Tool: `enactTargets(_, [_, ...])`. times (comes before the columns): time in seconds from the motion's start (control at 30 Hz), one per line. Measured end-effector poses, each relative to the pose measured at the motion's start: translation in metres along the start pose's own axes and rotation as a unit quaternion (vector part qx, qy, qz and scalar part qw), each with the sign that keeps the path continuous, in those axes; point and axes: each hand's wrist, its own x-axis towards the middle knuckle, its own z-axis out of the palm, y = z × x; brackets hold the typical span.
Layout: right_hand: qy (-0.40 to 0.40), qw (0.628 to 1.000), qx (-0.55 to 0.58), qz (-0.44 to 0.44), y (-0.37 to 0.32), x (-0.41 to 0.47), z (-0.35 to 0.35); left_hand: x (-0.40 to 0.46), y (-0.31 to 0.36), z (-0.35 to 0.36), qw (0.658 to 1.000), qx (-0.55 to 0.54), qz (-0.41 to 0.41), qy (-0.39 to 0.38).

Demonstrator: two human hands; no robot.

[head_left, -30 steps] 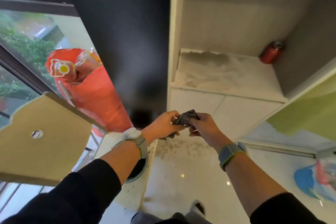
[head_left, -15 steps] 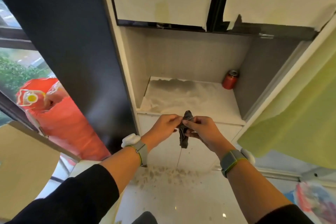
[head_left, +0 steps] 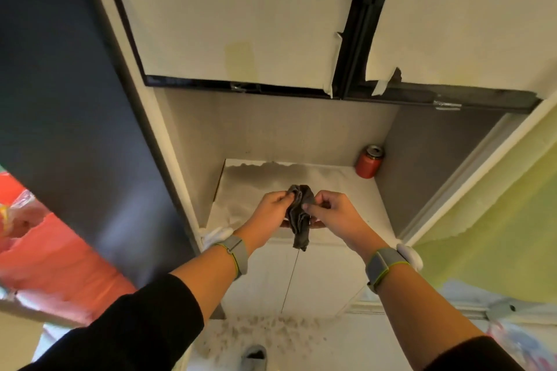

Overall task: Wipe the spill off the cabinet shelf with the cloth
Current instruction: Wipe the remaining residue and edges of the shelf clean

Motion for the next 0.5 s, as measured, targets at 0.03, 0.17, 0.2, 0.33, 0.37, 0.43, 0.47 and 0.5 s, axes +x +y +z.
enactTargets(0.03, [0.02, 1.0, 0.021, 0.006, -0.003, 0.012, -0.001, 0.014, 0.003, -0.005, 0.999, -0.028, -0.013, 0.011])
enactTargets(0.17, [0.095, 0.99, 0.093, 0.044, -0.006, 0.046, -0.003, 0.055, 0.01, -0.017, 0.993, -0.082, -0.084, -0.032])
enactTargets(0.2, [0.111, 0.986, 0.11, 0.053, -0.005, 0.051, -0.002, 0.061, 0.01, -0.017, 0.99, -0.081, -0.095, -0.059])
enactTargets(0.33, [0.18, 0.963, 0.173, 0.104, 0.002, 0.069, 0.001, 0.08, 0.003, -0.011, 0.98, -0.096, -0.112, -0.131])
enactTargets(0.37, [0.187, 0.959, 0.178, 0.116, 0.004, 0.072, 0.0, 0.084, 0.001, -0.01, 0.974, -0.124, -0.133, -0.137])
enactTargets(0.43, [0.195, 0.954, 0.181, 0.141, 0.008, 0.079, -0.005, 0.094, -0.002, -0.013, 0.954, -0.194, -0.175, -0.151])
enactTargets(0.47, [0.2, 0.951, 0.18, 0.151, 0.011, 0.082, -0.008, 0.099, -0.005, -0.015, 0.944, -0.223, -0.187, -0.152])
enactTargets(0.5, [0.202, 0.95, 0.179, 0.155, 0.013, 0.085, -0.012, 0.103, -0.008, -0.017, 0.938, -0.24, -0.198, -0.152])
